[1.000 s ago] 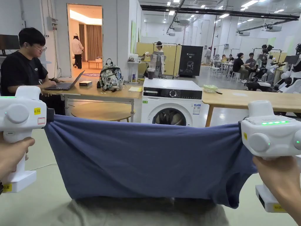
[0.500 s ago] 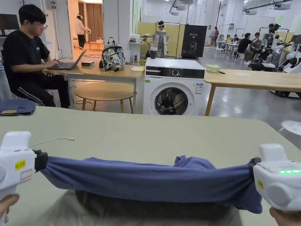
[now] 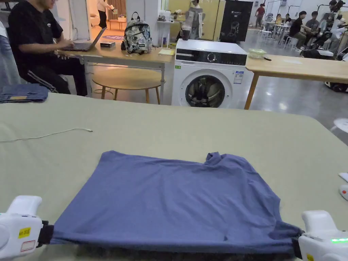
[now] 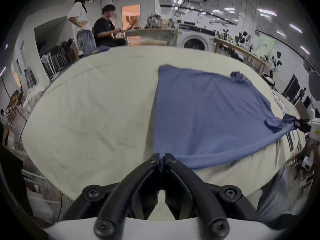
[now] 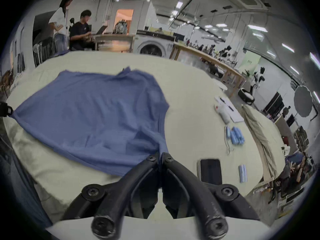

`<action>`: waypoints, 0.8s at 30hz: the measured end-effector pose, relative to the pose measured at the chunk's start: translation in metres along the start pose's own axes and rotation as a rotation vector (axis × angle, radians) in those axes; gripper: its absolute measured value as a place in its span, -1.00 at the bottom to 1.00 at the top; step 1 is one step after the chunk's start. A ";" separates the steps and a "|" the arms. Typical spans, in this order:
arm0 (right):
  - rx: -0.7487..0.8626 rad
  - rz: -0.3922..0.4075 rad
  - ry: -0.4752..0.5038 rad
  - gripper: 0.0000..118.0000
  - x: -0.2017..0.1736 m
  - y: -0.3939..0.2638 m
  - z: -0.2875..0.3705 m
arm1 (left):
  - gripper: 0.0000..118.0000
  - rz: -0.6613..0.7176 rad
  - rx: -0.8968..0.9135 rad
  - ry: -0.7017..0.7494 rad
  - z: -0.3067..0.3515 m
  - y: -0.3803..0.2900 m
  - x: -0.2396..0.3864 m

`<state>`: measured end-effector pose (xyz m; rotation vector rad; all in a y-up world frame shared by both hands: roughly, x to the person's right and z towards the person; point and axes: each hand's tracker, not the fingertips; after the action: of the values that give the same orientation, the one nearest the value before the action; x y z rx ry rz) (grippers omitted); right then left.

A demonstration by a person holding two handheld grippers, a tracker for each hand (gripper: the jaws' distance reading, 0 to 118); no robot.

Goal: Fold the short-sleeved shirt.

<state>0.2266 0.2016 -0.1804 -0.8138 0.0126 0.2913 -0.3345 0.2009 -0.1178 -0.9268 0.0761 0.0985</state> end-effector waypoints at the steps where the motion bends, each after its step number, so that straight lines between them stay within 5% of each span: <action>1: -0.028 0.007 0.005 -0.98 -0.001 -0.006 -0.003 | -1.00 -0.007 -0.019 0.002 -0.003 -0.003 0.001; 11: -0.241 0.006 0.049 -0.98 -0.002 -0.050 -0.052 | -1.00 -0.023 -0.223 0.006 -0.061 -0.022 -0.004; 20: -0.278 -0.048 0.059 -0.86 0.005 -0.048 -0.064 | -1.00 0.003 -0.210 0.014 -0.059 -0.022 -0.005; 24: -0.265 -0.048 0.031 0.28 0.009 -0.032 -0.041 | -0.63 0.049 -0.149 0.012 -0.042 -0.011 -0.002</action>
<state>0.2473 0.1537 -0.1865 -1.0802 -0.0166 0.2374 -0.3363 0.1609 -0.1342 -1.0748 0.1034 0.1455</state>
